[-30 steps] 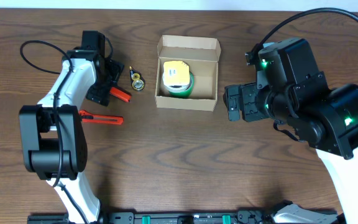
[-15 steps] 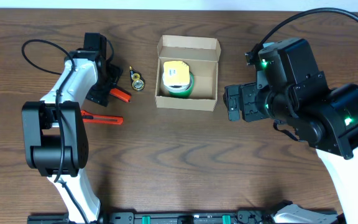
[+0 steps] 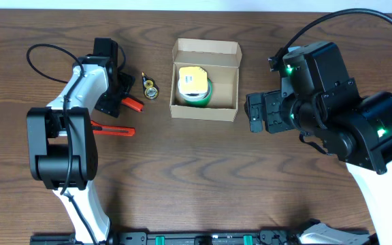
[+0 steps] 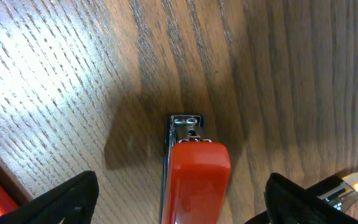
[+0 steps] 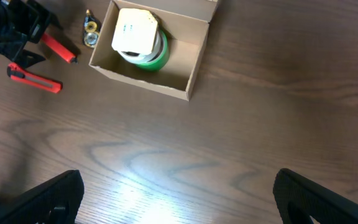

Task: Pack container
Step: 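Grasp the red stapler with the left gripper and lift it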

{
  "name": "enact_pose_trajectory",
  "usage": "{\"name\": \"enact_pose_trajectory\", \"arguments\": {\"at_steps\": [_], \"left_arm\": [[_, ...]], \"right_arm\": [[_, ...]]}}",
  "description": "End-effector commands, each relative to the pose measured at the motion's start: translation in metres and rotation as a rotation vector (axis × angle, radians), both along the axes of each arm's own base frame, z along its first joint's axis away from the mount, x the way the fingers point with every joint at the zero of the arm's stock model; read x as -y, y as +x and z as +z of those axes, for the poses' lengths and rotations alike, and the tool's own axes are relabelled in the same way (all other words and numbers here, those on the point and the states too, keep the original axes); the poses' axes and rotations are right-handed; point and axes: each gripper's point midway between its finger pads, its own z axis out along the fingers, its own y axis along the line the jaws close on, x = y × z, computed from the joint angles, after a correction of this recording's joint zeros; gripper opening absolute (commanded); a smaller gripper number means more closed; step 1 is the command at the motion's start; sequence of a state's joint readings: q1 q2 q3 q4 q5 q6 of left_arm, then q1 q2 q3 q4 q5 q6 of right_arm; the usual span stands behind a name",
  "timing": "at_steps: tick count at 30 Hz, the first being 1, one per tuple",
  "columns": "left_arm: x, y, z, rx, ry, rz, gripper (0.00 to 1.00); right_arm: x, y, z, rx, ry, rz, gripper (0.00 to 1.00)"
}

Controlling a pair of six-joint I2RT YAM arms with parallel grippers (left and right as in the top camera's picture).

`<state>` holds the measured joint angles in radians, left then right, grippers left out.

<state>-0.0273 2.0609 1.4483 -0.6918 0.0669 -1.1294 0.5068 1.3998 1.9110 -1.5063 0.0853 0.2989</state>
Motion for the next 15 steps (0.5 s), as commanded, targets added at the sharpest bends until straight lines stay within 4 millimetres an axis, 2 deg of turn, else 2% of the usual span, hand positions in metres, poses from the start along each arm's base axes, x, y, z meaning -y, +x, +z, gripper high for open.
{"name": "enact_pose_trajectory", "arguments": {"at_steps": [1,8,15], "left_arm": [[-0.0025,0.0019,-0.0105,-0.022,0.012,0.012,0.84],[-0.0001,0.0017,-0.0124,-0.027,-0.003,0.017,0.72],[0.0004,0.0014,-0.0124,-0.028,-0.006,0.017,0.42]], "right_arm": [[0.0028,0.0012,0.0002,0.004,-0.011,0.003,0.99],[0.0028,0.0012,0.0002,0.004,-0.011,0.003,0.99],[0.0028,0.0012,0.0002,0.004,-0.011,0.003,0.99]]}}
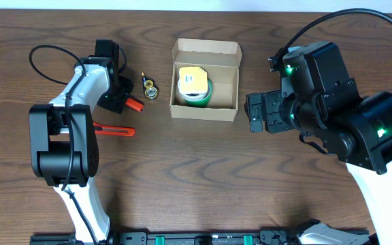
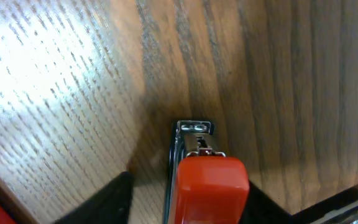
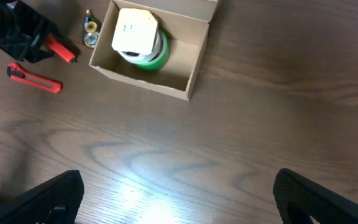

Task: Pack container
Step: 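Grasp the red stapler with the left gripper and lift it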

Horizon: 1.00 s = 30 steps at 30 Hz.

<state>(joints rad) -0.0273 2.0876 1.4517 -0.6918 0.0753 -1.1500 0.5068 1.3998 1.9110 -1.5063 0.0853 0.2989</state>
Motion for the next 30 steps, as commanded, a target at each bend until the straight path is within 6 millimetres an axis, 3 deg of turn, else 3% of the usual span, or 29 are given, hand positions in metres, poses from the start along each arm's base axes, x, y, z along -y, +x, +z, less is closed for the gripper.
{"name": "enact_pose_trajectory", "arguments": {"at_steps": [1,4,18,24,27,30], "left_arm": [[-0.001,0.003,-0.003,-0.004,0.004,0.000,0.38],[-0.001,0.003,-0.002,-0.003,0.004,0.000,0.29],[-0.003,0.017,0.020,0.021,0.030,-0.063,0.05],[-0.016,0.036,0.070,0.055,0.133,-0.169,0.05],[-0.009,0.057,0.102,0.135,0.153,-0.255,0.05],[0.011,0.078,0.135,0.234,0.175,-0.364,0.05]], "right_arm": [[0.003,0.001,0.000,0.004,-0.011,0.003,0.99],[0.003,0.001,0.000,0.004,-0.011,0.003,0.99],[0.003,0.001,0.000,0.004,-0.011,0.003,0.99],[0.003,0.001,0.000,0.004,-0.011,0.003,0.99],[0.003,0.001,0.000,0.004,-0.011,0.003,0.99],[0.003,0.001,0.000,0.004,-0.011,0.003,0.99]]}}
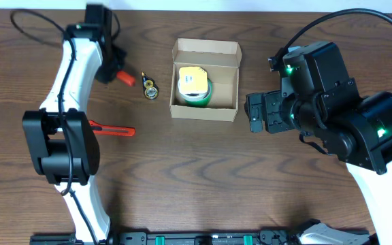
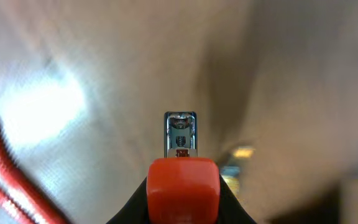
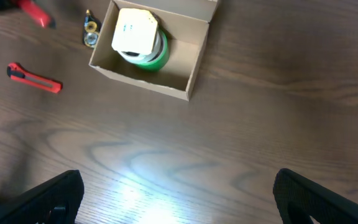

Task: Pack container
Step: 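Grasp the red stapler with the left gripper and lift it, then carry the red stapler with the left gripper into the box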

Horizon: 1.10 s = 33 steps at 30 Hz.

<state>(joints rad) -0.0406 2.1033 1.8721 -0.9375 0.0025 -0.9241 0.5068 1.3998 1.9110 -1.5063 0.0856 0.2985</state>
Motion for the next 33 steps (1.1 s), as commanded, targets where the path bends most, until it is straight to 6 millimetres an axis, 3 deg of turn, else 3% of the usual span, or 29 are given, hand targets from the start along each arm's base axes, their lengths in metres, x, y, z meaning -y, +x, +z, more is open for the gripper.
{"name": "enact_pose_trajectory", "arguments": {"at_steps": [1,5,8,15,18,21,27,33], "left_arm": [[0.025,0.021,0.036,0.099,0.062,-0.185,0.05],[0.079,0.030,0.060,0.179,0.033,-0.393,0.05],[0.134,0.026,0.066,0.238,0.004,-0.680,0.05],[0.225,-0.013,0.065,0.258,0.040,-1.090,0.05],[0.255,-0.031,0.065,0.260,0.030,-1.177,0.06],[0.274,-0.045,0.063,0.252,0.023,-1.220,0.05],[0.294,-0.059,0.063,0.238,-0.018,-1.190,0.06],[0.297,-0.057,0.060,0.228,-0.013,-1.083,0.06]], "right_arm": [[0.003,0.001,0.000,0.004,-0.011,0.003,0.99],[0.003,0.001,0.000,0.003,-0.010,0.003,0.99],[0.003,0.001,0.000,0.004,-0.011,0.003,0.99],[0.003,0.000,-0.001,-0.004,-0.015,0.003,0.99],[0.012,-0.015,-0.011,-0.074,-0.053,0.004,0.99],[0.017,-0.025,-0.017,-0.120,-0.078,0.004,0.99],[0.018,-0.026,-0.017,-0.124,-0.080,0.004,0.99],[0.018,-0.026,-0.017,-0.124,-0.080,0.004,0.99]]}}
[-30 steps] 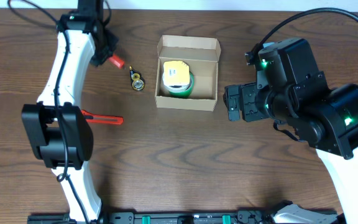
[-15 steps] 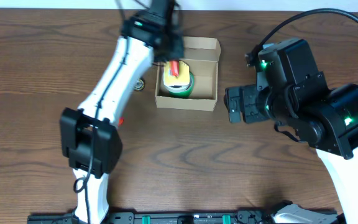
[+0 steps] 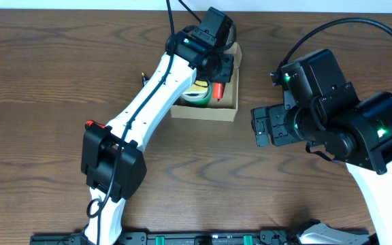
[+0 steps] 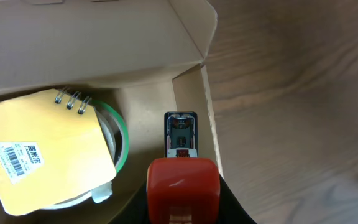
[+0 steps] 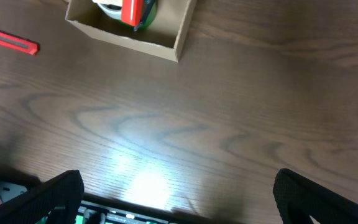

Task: Pack container
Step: 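Carry the red stapler with the left gripper into the box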

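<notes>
The open cardboard box (image 3: 203,112) stands at the back middle of the table. In its left half a yellow spiral notepad (image 4: 48,149) lies on a green tape roll (image 4: 124,134). My left gripper (image 4: 182,208) is shut on a red stapler (image 4: 182,183), metal nose forward. It holds the stapler over the box's right half, close to the right wall (image 4: 207,124). I cannot tell whether the stapler touches the floor. From overhead the stapler (image 3: 218,90) shows just right of the roll. My right gripper (image 5: 176,202) is open, above bare table right of the box.
A red utility knife (image 5: 8,37) lies on the table left of the box, mostly hidden under my left arm in the overhead view. A small yellow object (image 3: 143,75) lies just left of the box. My left arm (image 3: 148,102) stretches diagonally across the table's left-middle.
My left gripper, still shut on the stapler, has gone from the back left of the table to over the box's right half. The right gripper has shifted slightly toward the table's near side.
My left gripper first stood open around the red stapler lying on the table left of the box. Then its fingers were closer on it. Later it held the stapler raised at the back left. Now the stapler is at the box, beside the tape roll.
</notes>
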{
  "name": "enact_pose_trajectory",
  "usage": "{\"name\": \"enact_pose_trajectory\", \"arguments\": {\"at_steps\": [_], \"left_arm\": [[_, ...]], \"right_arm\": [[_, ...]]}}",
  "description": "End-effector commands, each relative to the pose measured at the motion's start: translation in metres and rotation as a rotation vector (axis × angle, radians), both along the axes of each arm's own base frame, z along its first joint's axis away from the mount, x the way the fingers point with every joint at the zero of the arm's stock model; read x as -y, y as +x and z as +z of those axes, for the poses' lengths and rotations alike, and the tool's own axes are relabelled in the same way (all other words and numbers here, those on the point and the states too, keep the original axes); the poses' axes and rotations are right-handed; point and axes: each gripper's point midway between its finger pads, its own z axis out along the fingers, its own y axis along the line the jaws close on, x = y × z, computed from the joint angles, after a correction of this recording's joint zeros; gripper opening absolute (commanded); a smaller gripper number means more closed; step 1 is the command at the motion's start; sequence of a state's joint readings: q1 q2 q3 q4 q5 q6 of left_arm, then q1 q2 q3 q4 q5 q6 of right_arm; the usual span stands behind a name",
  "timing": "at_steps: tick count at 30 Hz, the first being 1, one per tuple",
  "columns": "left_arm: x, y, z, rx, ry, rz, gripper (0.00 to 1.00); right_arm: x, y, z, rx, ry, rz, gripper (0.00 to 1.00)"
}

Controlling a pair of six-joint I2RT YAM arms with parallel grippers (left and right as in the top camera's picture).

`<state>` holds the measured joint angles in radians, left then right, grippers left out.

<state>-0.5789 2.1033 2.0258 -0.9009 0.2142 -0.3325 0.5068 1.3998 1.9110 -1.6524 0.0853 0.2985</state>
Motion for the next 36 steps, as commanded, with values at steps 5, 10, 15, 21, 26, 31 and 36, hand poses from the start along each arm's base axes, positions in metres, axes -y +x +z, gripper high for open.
{"name": "enact_pose_trajectory", "arguments": {"at_steps": [5,10,15,21,26,31,36], "left_arm": [[0.003,0.004,-0.013,-0.028,-0.023,0.137,0.06],[0.006,-0.001,-0.030,-0.056,-0.029,0.158,0.05],[0.007,0.000,-0.041,-0.061,-0.039,0.173,0.06],[0.013,0.002,-0.045,-0.040,-0.055,0.166,0.06],[0.016,0.004,-0.047,-0.028,-0.065,0.164,0.06],[0.020,0.000,-0.050,-0.032,-0.067,0.163,0.05],[0.023,0.003,-0.048,-0.008,-0.065,0.166,0.06]], "right_arm": [[0.002,0.001,0.000,0.004,-0.009,0.004,0.99],[0.002,0.001,0.000,0.004,-0.009,0.004,0.99],[0.002,0.001,0.000,0.004,-0.009,0.004,0.99],[0.002,0.001,0.000,0.004,-0.009,0.004,0.99],[0.002,0.001,0.000,0.004,-0.009,0.004,0.99],[0.002,0.001,0.000,0.004,-0.009,0.004,0.99],[0.002,0.001,0.000,0.004,-0.009,0.005,0.99]]}}
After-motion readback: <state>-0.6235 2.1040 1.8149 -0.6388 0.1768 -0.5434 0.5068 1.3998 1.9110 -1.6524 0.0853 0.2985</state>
